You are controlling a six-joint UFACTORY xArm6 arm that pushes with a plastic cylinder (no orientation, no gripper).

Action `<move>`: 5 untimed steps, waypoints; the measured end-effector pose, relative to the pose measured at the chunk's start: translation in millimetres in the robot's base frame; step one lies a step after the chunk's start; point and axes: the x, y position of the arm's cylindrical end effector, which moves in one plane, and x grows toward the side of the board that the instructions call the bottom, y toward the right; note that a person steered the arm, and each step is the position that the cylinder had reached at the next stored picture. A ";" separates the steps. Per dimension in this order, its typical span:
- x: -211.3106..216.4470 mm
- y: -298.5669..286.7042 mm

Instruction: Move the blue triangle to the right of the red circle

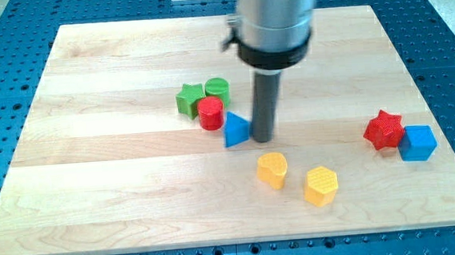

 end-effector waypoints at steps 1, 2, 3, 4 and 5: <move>33.1 -18.5; 61.1 -47.6; 52.0 -71.2; 22.4 -46.3; 20.6 -19.4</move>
